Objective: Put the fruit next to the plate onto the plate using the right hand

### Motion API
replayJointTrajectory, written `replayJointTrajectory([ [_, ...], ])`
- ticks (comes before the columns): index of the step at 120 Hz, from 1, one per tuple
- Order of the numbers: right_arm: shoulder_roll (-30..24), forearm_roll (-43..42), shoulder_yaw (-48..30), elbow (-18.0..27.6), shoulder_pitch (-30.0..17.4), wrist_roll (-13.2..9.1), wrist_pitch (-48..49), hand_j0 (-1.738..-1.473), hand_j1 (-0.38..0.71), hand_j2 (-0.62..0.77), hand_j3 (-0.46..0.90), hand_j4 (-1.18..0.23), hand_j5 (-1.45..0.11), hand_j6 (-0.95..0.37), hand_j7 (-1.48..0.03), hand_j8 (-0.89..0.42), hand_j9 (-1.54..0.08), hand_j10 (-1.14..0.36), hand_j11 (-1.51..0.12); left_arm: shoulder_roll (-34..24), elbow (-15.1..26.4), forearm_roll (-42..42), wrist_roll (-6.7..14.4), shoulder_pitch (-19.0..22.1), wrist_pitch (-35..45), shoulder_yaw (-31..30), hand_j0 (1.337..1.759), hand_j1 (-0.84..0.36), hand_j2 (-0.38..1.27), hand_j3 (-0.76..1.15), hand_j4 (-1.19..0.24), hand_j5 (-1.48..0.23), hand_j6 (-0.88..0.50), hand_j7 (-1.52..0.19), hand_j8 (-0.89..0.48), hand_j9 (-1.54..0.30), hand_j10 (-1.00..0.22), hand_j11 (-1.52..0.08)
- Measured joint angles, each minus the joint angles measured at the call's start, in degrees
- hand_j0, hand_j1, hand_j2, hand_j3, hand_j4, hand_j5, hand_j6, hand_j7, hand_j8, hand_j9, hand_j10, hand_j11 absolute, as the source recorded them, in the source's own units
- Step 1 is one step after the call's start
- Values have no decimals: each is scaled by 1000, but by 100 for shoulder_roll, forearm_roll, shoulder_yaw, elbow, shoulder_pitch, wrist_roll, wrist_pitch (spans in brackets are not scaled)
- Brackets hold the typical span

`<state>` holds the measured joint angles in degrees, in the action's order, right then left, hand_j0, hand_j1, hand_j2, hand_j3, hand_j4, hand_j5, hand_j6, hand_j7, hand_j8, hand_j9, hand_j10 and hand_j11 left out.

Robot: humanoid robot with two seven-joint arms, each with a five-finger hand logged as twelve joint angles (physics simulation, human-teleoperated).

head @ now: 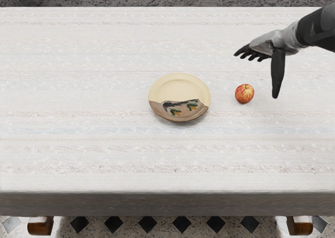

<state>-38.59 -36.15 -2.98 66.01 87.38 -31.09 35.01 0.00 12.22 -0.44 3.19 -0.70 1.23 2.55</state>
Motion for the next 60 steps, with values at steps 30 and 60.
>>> replayJointTrajectory([
  [30, -241, -766, -20, 1197, -453, -356, -441, -1658, -328, -3, 0, -21, -23, -22, -23, -21, -23, -20, -23, 0, 0, 0, -1, 0, 0, 0, 1658, 349, 0, 0, 0, 0, 0, 0, 0, 0, 0, 0],
  [60, -57, -1121, 7, 1300, -720, -388, -1639, -1658, -329, -3, 0, -21, -23, -22, -23, -21, -23, -20, -23, 0, 0, 0, -1, 0, 0, 0, 1658, 349, 0, 0, 0, 0, 0, 0, 0, 0, 0, 0],
])
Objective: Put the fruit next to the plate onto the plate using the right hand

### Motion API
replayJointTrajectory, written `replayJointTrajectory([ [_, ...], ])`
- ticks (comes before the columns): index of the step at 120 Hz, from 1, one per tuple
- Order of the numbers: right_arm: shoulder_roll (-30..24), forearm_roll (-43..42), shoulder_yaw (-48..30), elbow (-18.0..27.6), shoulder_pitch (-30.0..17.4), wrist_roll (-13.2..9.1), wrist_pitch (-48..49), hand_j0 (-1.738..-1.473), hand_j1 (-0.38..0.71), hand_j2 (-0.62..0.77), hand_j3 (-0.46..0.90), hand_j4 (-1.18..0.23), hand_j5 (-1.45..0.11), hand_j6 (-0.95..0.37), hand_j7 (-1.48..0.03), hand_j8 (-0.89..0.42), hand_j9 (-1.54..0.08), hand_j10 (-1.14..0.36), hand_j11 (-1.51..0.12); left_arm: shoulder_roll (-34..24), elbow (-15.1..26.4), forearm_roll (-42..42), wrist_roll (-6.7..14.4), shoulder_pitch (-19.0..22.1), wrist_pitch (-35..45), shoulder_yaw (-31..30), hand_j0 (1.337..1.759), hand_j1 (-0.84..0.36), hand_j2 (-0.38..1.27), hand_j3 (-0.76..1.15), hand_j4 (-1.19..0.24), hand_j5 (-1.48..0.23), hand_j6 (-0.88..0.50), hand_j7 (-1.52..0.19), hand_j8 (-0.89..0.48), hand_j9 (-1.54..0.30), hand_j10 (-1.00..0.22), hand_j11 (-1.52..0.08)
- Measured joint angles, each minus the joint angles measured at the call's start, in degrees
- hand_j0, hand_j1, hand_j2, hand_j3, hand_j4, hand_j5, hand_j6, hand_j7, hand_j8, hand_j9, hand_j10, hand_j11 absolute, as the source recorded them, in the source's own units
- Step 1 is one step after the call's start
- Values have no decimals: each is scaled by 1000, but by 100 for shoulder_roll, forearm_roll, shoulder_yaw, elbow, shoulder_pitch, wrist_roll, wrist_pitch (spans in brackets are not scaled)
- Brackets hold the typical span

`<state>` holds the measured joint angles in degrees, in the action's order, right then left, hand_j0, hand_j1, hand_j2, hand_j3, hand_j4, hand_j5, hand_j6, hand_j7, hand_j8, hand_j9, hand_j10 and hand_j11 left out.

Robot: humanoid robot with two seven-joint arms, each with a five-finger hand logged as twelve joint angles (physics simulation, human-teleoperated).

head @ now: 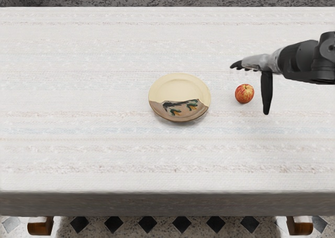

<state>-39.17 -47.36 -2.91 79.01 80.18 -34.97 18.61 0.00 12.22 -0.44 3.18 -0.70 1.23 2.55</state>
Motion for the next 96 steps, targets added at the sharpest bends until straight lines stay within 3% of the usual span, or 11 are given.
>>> replayJointTrajectory([
  [35, 287, -711, 31, -28, -531, -3, -1240, -1658, -328, -3, 0, -22, -24, -24, -24, -23, -24, -21, -24, 0, 0, 0, 0, 0, 0, 0, 1658, 349, 0, 0, 0, 0, 0, 0, 0, 0, 0, 0],
  [73, 433, -850, 33, -99, -740, -3, -1521, -1658, -328, -2, 0, -23, -25, -24, -24, -23, -25, -22, -25, 0, 0, 0, 1, 0, 0, 0, 1658, 349, 0, 0, 0, 0, 0, 0, 0, 0, 0, 0],
  [96, 460, -894, 34, -321, -763, -3, -1617, -1658, -218, -20, 0, -115, -145, -117, -144, -115, -144, -114, -144, 0, 0, 0, 1, 0, 0, 0, 1658, 349, 0, 0, 0, 0, 0, 0, 0, 0, 0, 0],
])
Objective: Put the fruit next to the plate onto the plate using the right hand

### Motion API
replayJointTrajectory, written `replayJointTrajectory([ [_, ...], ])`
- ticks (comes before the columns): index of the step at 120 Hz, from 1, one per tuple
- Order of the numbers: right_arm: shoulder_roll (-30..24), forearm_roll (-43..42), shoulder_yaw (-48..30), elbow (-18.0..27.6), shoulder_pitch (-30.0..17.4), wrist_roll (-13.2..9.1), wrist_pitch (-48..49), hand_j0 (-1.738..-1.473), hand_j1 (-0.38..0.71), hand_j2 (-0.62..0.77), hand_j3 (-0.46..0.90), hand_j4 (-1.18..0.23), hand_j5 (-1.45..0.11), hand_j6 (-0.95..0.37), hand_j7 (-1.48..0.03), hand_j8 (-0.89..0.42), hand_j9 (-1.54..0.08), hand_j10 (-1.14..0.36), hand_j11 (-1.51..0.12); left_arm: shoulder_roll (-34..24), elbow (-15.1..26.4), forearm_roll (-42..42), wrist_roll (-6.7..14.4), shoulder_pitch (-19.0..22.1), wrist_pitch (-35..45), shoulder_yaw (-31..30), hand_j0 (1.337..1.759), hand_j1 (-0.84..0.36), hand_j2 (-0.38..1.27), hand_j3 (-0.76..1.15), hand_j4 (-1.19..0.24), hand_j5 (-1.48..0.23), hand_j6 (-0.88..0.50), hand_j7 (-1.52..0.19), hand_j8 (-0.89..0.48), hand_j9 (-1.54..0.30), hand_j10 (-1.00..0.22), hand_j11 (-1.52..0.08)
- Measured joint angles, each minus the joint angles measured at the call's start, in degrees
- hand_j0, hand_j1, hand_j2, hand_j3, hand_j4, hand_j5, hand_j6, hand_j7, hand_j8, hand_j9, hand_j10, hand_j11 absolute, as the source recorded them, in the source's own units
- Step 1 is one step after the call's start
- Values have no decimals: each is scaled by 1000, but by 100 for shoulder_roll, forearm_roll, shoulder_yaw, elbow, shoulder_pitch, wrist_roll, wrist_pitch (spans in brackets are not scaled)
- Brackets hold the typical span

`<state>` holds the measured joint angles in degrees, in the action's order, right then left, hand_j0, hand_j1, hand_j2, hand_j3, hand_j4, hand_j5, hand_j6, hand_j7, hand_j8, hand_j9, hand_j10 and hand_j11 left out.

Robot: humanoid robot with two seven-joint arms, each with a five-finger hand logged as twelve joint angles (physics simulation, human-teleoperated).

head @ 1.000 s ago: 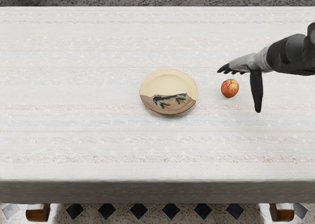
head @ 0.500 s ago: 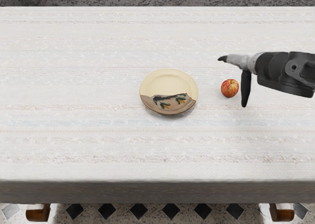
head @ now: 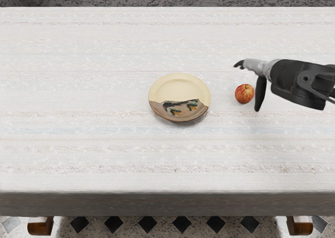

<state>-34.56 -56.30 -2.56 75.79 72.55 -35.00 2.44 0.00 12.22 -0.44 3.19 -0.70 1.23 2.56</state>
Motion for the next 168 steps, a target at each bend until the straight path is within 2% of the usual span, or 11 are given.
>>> replayJointTrajectory([
  [20, 181, -125, 79, -224, -24, 0, -279, -1658, -122, -36, 0, -195, -248, -196, -248, -195, -248, -194, -248, 0, 0, 0, -1, 0, 0, 0, 1658, 349, 0, 0, 0, 0, 0, 0, 0, 0, 0, 0],
  [43, 400, -275, 216, -305, -151, 0, -548, -1658, -74, -44, 0, -234, -300, -236, -300, -235, -300, -233, -300, 0, 0, 0, -1, 0, 0, 0, 1658, 349, 0, 0, 0, 0, 0, 0, 0, 0, 0, 0],
  [87, 547, -389, 534, -506, -165, 0, -615, -1658, -53, -47, 0, -252, -323, -254, -323, -252, -323, -251, -323, 0, 0, 0, -1, 0, 0, 0, 1658, 349, 0, 0, 0, 0, 0, 0, 0, 0, 0, 0],
  [124, 1011, -505, 636, -1240, -165, 0, -631, -1658, -49, -48, 0, -255, -327, -257, -327, -255, -327, -254, -327, 0, 0, 0, 0, 0, 0, 0, 1658, 349, 0, 0, 0, 0, 0, 0, 0, 0, 0, 0],
  [168, 1241, -511, 686, -1388, -245, 0, -827, -1658, -44, -49, 0, -259, -333, -260, -332, -259, -333, -258, -332, 0, 0, 0, -1, 0, 0, 0, 1658, 349, 0, 0, 0, 0, 0, 0, 0, 0, 0, 0],
])
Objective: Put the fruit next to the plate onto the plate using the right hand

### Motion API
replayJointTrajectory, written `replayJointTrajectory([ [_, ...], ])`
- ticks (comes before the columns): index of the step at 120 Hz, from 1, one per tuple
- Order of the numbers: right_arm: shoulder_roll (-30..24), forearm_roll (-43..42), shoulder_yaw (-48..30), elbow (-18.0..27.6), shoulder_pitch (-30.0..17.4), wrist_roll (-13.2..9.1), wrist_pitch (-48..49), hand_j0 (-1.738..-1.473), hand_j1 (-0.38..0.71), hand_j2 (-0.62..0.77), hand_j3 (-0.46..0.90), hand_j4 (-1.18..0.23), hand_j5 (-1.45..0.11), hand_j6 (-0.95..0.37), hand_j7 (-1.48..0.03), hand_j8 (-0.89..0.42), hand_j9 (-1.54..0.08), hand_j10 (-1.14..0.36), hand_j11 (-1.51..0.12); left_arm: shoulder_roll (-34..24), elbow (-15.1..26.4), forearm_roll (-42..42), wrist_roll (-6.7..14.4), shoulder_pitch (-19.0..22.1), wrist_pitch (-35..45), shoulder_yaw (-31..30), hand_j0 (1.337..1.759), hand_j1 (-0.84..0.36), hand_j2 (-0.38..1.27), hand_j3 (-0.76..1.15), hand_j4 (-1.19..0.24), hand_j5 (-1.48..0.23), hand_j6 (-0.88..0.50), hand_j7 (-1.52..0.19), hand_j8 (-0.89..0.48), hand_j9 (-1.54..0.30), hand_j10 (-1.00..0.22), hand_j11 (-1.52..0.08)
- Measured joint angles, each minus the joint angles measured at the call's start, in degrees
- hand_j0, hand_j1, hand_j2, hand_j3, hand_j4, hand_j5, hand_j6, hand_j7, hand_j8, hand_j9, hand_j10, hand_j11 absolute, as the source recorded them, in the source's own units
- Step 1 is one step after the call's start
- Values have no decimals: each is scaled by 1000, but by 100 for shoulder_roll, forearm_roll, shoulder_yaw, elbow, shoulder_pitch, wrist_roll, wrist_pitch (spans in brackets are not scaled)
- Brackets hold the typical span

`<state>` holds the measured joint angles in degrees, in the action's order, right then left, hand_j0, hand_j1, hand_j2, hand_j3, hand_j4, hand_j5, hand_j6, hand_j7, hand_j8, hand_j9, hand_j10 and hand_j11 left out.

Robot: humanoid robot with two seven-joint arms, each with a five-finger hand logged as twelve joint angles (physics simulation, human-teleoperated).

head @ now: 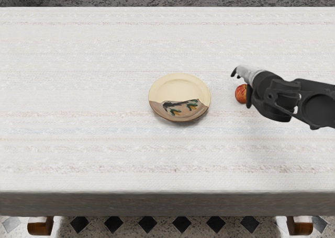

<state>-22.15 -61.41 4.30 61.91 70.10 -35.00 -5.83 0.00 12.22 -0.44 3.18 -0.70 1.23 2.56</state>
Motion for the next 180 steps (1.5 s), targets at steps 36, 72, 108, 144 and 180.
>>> replayJointTrajectory([
  [36, 43, 15, 18, -12, -81, 0, -113, -1658, 0, -56, 0, -296, -381, -297, -380, -296, -381, -295, -381, 0, 0, 0, -1, 0, 0, 0, 1658, 349, 0, 0, 0, 0, 0, 0, 0, 0, 0, 0],
  [72, 71, 19, 18, -72, -128, 0, -128, -1658, 84, -70, 0, -365, -472, -367, -471, -366, -472, -365, -472, 0, 0, 0, -1, 0, 0, 0, 1658, 349, 0, 0, 0, 0, 0, 0, 0, 0, 0, 0],
  [108, 96, 42, 18, -97, -137, 0, -129, -1658, 181, -86, 0, -445, -576, -446, -576, -442, -576, -445, -576, 0, 0, 0, -1, 0, 0, 0, 1658, 349, 0, 0, 0, 0, 0, 0, 0, 0, 0, 0],
  [144, 96, 37, -7, -125, -205, -4, -122, -1650, 258, -30, -1, -566, -728, -421, -728, -352, -749, -551, -749, 0, 0, 0, 2, 0, 0, 1, 1658, 349, 0, 0, 0, 0, 0, 0, 0, 0, 0, 0],
  [180, 85, 82, -75, -131, -194, -4, -109, -1649, 272, 133, 0, -672, -904, -426, -885, -341, -908, -545, -917, 0, 0, 0, 0, 0, 0, 0, 1658, 349, 0, 0, 0, 0, 0, 0, 0, 0, 0, 0],
])
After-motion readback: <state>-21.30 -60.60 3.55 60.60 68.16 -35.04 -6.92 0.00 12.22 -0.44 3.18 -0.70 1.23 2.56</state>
